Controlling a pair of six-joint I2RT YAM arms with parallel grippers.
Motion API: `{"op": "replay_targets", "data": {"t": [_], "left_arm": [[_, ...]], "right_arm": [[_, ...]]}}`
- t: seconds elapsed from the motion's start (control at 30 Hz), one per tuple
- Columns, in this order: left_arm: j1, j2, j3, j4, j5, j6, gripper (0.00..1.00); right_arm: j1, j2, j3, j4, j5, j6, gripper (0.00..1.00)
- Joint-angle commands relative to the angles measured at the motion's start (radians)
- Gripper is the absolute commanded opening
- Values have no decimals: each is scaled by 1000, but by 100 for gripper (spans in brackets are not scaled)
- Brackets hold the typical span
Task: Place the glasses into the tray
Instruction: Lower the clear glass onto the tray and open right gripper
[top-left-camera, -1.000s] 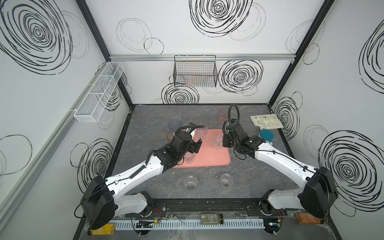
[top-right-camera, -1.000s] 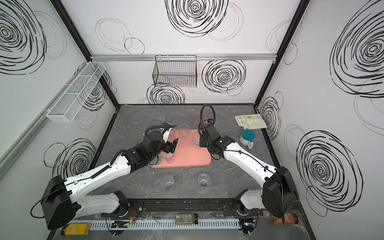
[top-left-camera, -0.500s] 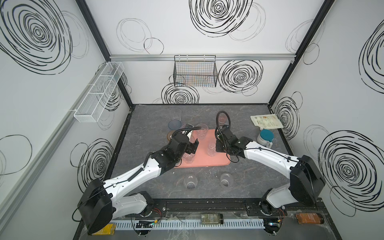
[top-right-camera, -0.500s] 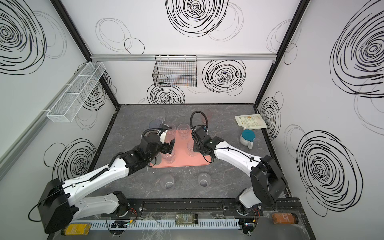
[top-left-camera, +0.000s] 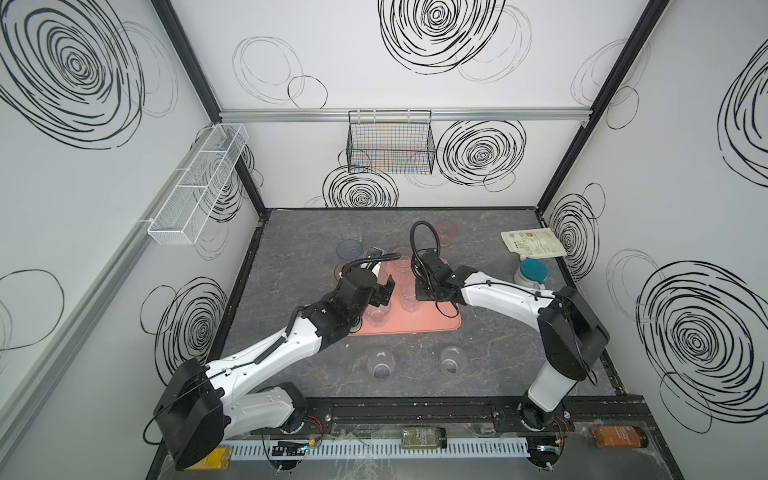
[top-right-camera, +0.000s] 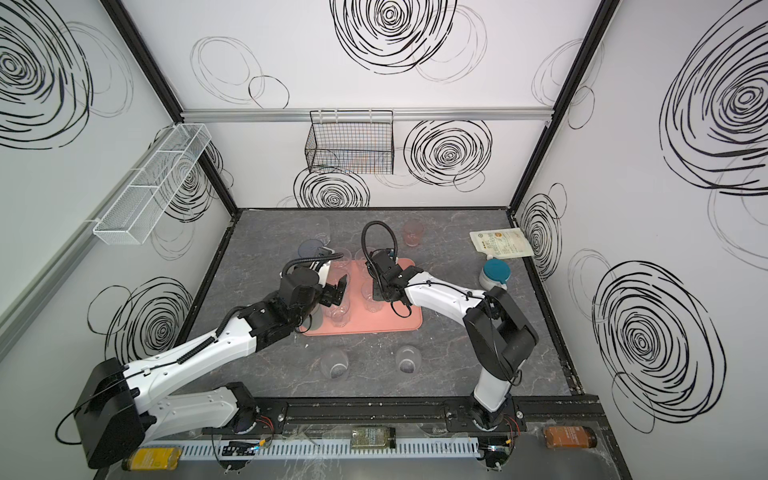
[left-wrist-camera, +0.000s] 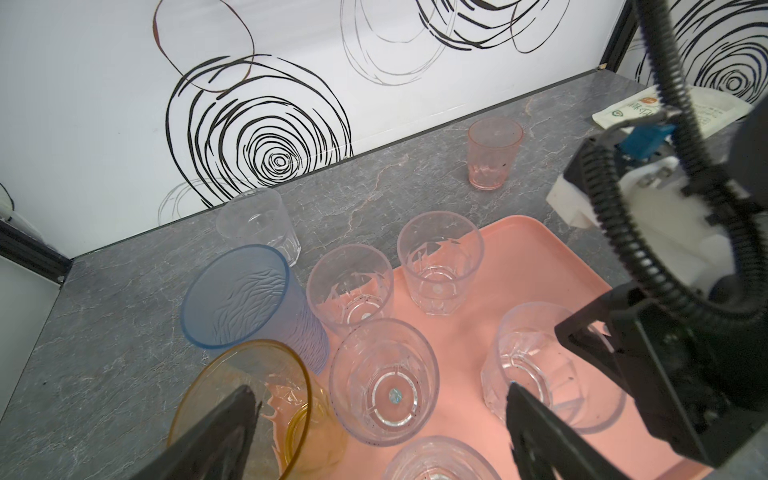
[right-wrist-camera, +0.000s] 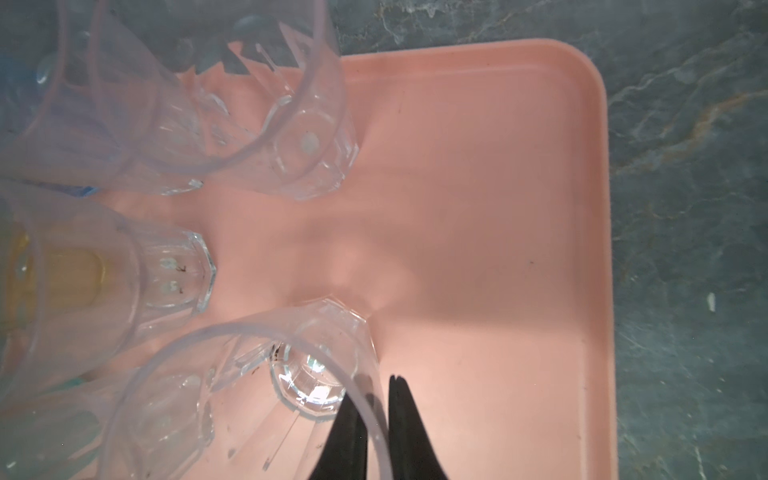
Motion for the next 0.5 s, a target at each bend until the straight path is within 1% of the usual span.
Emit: {"op": "replay_targets", "data": {"t": [0.0, 0.13, 0.47], "left_arm": [[9, -12, -9, 45, -38, 16, 96], [10, -9, -10, 45, -47, 16, 96], [15, -4, -12, 49, -48, 15, 96]], "right_arm": [[8, 38, 62, -7, 24, -6, 13], [8, 79, 108, -31, 39, -16, 13], [3, 121, 144, -30, 71, -31, 14]]}}
